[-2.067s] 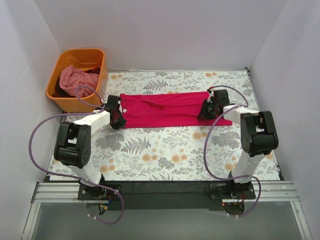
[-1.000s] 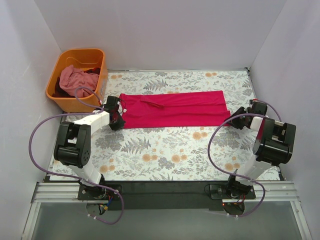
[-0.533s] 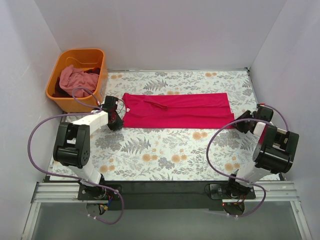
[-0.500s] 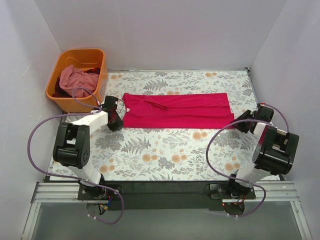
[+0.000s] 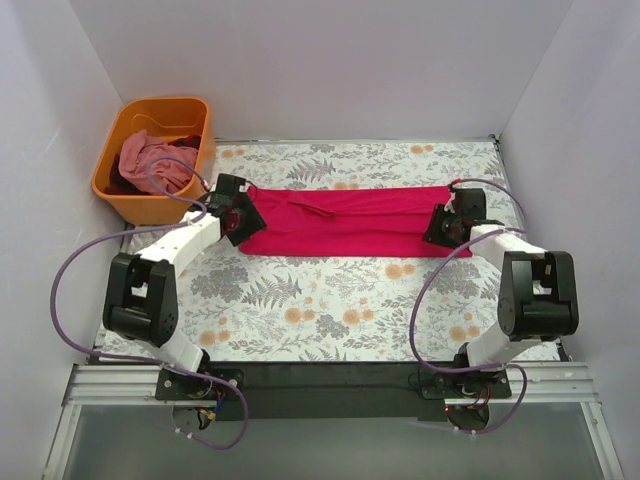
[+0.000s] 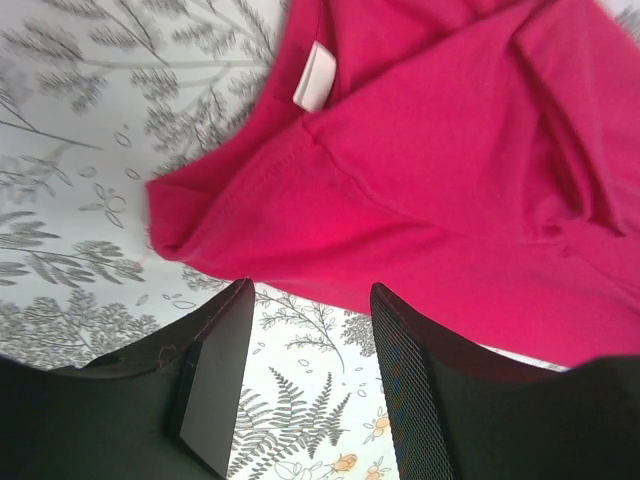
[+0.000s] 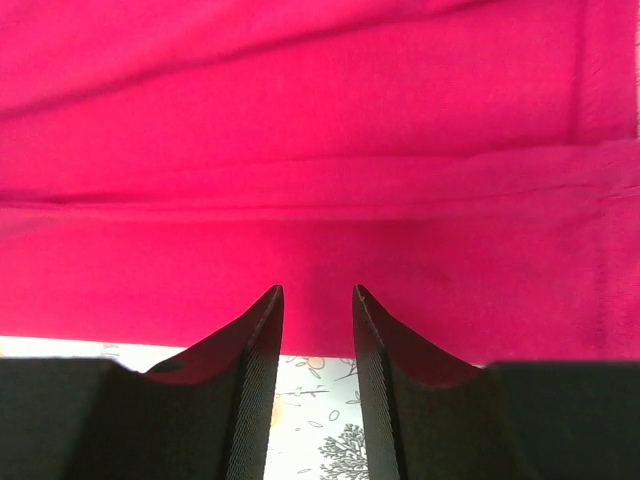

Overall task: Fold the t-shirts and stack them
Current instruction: Fold the tshirt

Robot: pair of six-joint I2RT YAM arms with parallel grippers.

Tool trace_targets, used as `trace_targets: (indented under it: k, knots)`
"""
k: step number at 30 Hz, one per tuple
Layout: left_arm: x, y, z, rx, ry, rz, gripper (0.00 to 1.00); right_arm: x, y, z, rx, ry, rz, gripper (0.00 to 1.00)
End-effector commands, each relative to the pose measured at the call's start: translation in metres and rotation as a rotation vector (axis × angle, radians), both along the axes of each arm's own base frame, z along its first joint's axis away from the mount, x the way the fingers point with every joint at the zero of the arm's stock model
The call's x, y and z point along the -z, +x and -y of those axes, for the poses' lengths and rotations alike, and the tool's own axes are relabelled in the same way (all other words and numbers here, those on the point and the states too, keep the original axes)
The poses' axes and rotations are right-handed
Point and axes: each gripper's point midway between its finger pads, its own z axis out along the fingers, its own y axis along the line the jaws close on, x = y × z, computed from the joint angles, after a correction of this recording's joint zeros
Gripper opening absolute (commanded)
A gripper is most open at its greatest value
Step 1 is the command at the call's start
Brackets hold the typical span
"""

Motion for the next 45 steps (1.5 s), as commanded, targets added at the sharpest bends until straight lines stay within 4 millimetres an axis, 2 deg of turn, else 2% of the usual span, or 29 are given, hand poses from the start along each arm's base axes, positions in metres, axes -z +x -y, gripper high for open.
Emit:
trace_targets:
  k: [1, 3, 6, 7, 10, 12, 13, 14, 16, 17, 19, 20, 23, 24, 25, 26, 27, 28, 30, 32, 33, 35, 36, 38, 39, 42, 43, 44, 45]
  knots:
    - [0.019, -0.003, 0.014, 0.011, -0.01, -0.068, 0.49, 0.018, -0.004, 0.005, -0.037, -0.138, -0.071, 0.42]
    - [0.027, -0.001, 0.016, 0.011, -0.004, -0.085, 0.49, 0.021, -0.005, -0.002, -0.068, -0.148, -0.086, 0.43]
    - [0.043, 0.002, 0.014, 0.007, 0.019, -0.114, 0.49, 0.036, -0.012, 0.0, -0.075, -0.187, -0.139, 0.45]
    - [0.054, 0.004, 0.014, 0.01, 0.033, -0.141, 0.49, 0.045, -0.019, -0.002, -0.088, -0.181, -0.18, 0.45]
    - [0.069, 0.005, 0.01, 0.017, 0.069, -0.187, 0.48, 0.058, -0.035, -0.011, -0.118, -0.175, -0.256, 0.46]
    - [0.078, 0.012, 0.002, 0.009, 0.113, -0.206, 0.47, 0.062, -0.056, -0.018, -0.142, -0.18, -0.324, 0.46]
    - [0.077, 0.018, -0.001, 0.004, 0.122, -0.201, 0.47, 0.061, -0.071, -0.021, -0.15, -0.177, -0.367, 0.46]
    - [0.086, 0.019, -0.009, -0.007, 0.135, -0.228, 0.47, 0.06, -0.084, -0.033, -0.187, -0.16, -0.397, 0.47]
    - [0.09, 0.022, -0.018, -0.01, 0.159, -0.259, 0.46, 0.057, -0.113, -0.046, -0.233, -0.133, -0.448, 0.47]
    - [0.093, 0.029, -0.024, -0.021, 0.164, -0.266, 0.46, 0.056, -0.138, -0.055, -0.276, -0.133, -0.512, 0.48]
    - [0.097, 0.033, -0.031, -0.011, 0.189, -0.283, 0.46, 0.051, -0.176, -0.072, -0.358, -0.101, -0.566, 0.5]
    - [0.097, 0.037, -0.033, -0.009, 0.197, -0.284, 0.46, 0.05, -0.199, -0.086, -0.441, -0.108, -0.592, 0.51]
    - [0.102, 0.05, -0.031, 0.024, 0.215, -0.299, 0.46, 0.043, -0.273, -0.117, -0.612, -0.044, -0.701, 0.52]
    - [0.099, 0.06, -0.028, 0.033, 0.209, -0.284, 0.46, 0.04, -0.287, -0.128, -0.616, -0.013, -0.725, 0.53]
    - [0.108, 0.06, -0.027, 0.044, 0.208, -0.309, 0.47, 0.035, -0.299, -0.135, -0.65, -0.005, -0.72, 0.55]
    - [0.111, 0.062, -0.024, 0.062, 0.2, -0.314, 0.47, 0.03, -0.31, -0.145, -0.713, -0.036, -0.703, 0.64]
    - [0.106, 0.072, -0.02, 0.07, 0.189, -0.294, 0.47, 0.024, -0.311, -0.152, -0.716, -0.039, -0.688, 0.64]
    - [0.113, 0.072, -0.018, 0.078, 0.184, -0.307, 0.47, 0.016, -0.312, -0.161, -0.745, -0.018, -0.67, 0.64]
    - [0.111, 0.081, -0.01, 0.089, 0.163, -0.29, 0.48, -0.005, -0.301, -0.184, -0.789, 0.026, -0.603, 0.64]
    - [0.103, 0.096, 0.0, 0.106, 0.14, -0.251, 0.48, -0.019, -0.281, -0.196, -0.805, 0.014, -0.508, 0.63]
    - [0.098, 0.102, 0.003, 0.11, 0.132, -0.233, 0.49, -0.035, -0.265, -0.208, -0.81, 0.015, -0.433, 0.63]
    - [0.077, 0.122, 0.011, 0.116, 0.11, -0.165, 0.51, -0.046, -0.237, -0.21, -0.805, -0.045, -0.338, 0.62]
    - [0.065, 0.131, 0.014, 0.114, 0.102, -0.129, 0.56, -0.058, -0.218, -0.216, -0.794, -0.063, -0.275, 0.62]
    - [0.031, 0.145, 0.02, 0.113, 0.082, -0.045, 0.66, -0.066, -0.194, -0.213, -0.782, -0.09, -0.216, 0.58]
    - [0.019, 0.149, 0.024, 0.116, 0.062, -0.012, 0.68, -0.073, -0.18, -0.215, -0.774, -0.094, -0.184, 0.56]
    - [-0.026, 0.149, 0.033, 0.125, 0.002, 0.08, 0.68, -0.08, -0.138, -0.205, -0.713, -0.075, -0.12, 0.51]
    - [-0.035, 0.149, 0.035, 0.119, -0.01, 0.108, 0.68, -0.082, -0.132, -0.208, -0.725, -0.031, -0.111, 0.5]
    - [-0.035, 0.141, 0.043, 0.143, -0.041, 0.103, 0.68, -0.085, -0.114, -0.201, -0.686, 0.006, -0.09, 0.48]
    - [-0.05, 0.137, 0.047, 0.153, -0.06, 0.132, 0.68, -0.092, -0.099, -0.205, -0.679, 0.054, -0.039, 0.47]
